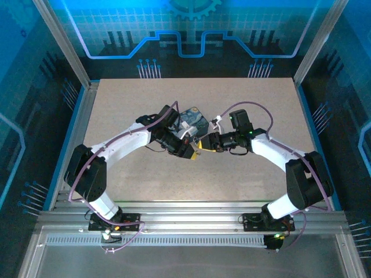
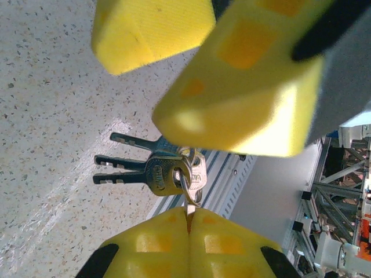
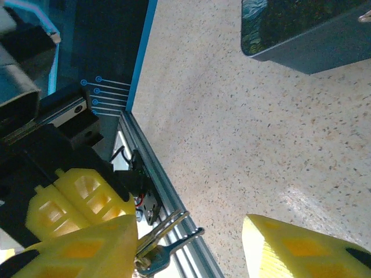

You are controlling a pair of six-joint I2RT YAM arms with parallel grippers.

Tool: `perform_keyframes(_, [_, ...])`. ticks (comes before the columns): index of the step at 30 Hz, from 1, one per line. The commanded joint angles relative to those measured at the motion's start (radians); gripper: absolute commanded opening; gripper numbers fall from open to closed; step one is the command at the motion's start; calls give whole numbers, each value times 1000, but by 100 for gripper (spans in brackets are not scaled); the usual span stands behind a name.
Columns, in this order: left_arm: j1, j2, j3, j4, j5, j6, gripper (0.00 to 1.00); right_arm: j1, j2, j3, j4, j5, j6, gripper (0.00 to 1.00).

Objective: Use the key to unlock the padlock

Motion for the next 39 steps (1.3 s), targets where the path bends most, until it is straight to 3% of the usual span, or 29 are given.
perform_keyframes(1, [0,4,24,-21,-5,28,0,42,-13,36,-48,15,-31,51])
perform_keyframes(10, [9,-7,17,-12,-16,25,0,54,14,-2,-72,74,-16,43])
perform_keyframes(14, [37,-27,-7,8,-24,10,0,8,11,-19,-114,154,-4,32])
perform_keyframes(19, [64,-39,-32,31,-25,-10,0,-51,-29,-87,-59,176,50,29])
perform_keyframes(24, [68,-19,-26,34,-12,-19,0,-47,-73,-86,-24,133,-2,33])
perform_keyframes(29, [64,13,11,-5,-7,-14,0,-29,-129,-65,-34,44,-170,40])
perform_keyframes(32, [65,22,16,30,60,-45,0,-9,-134,-49,-61,52,-263,42])
perform_keyframes(39, [112,54,24,154,121,-310,0,4,-150,-64,-10,40,-349,50])
